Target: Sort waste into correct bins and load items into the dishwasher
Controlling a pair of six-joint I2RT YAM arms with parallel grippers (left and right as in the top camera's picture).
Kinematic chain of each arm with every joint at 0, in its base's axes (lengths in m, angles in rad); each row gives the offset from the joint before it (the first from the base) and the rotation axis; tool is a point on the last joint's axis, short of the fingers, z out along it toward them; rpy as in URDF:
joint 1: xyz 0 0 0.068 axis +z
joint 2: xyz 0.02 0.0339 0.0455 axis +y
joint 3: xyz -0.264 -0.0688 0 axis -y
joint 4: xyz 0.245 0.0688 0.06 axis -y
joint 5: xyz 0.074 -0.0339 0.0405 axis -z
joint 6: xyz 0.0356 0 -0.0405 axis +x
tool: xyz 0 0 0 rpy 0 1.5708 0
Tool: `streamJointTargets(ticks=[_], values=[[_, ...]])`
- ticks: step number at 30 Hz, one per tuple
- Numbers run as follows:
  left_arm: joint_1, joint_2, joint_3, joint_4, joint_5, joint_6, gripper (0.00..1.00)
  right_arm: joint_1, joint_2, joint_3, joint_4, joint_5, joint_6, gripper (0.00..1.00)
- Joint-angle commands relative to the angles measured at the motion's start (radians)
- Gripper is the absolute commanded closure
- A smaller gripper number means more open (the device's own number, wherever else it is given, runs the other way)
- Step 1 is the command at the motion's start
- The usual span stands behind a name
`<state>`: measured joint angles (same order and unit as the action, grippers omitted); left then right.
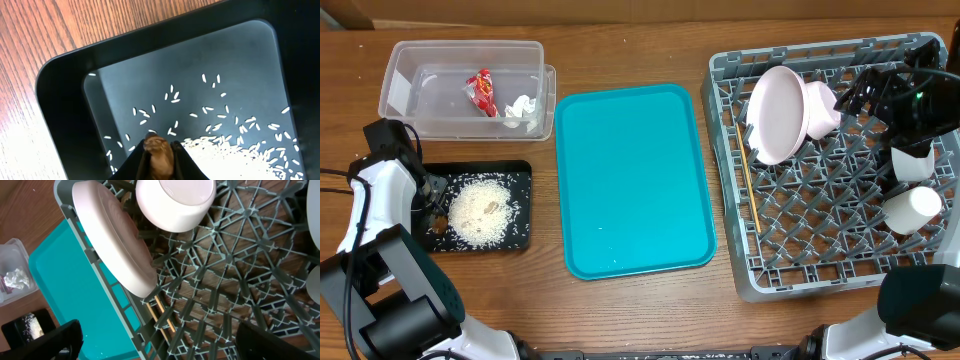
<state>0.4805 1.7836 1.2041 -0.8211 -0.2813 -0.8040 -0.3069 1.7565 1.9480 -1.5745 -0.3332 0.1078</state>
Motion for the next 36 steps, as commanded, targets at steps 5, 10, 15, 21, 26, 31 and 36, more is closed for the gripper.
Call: streamJointTargets(ticks=[5, 10, 15, 21, 26, 31, 36], values=[[0.003, -0.021, -0.005, 0.006, -0.070, 0.022, 0.76, 0.003, -0.027, -0.003, -0.002, 0.003, -0.008, 0.00], [0.003, -0.021, -0.005, 0.007, -0.068, 0.047, 0.58, 0.003, -0.027, -0.003, -0.002, 0.003, -0.008, 0.00], [0.003, -0.033, 0.016, -0.003, -0.008, 0.116, 0.38, 0.003, -0.027, -0.003, -0.001, 0.003, -0.008, 0.00], [-0.004, -0.081, 0.139, -0.012, 0.257, 0.252, 0.22, 0.005, -0.027, -0.003, 0.032, 0.001, -0.007, 0.00], [-0.085, -0.120, 0.265, 0.000, 0.452, 0.411, 0.20, 0.011, -0.027, -0.003, 0.112, -0.070, -0.003, 0.00], [-0.283, -0.122, 0.335, -0.031, 0.484, 0.672, 0.19, 0.076, -0.027, -0.003, 0.196, -0.148, -0.022, 0.00], [-0.483, -0.120, 0.336, -0.197, 0.341, 0.767, 0.13, 0.193, -0.026, -0.003, 0.130, 0.041, -0.089, 0.00]])
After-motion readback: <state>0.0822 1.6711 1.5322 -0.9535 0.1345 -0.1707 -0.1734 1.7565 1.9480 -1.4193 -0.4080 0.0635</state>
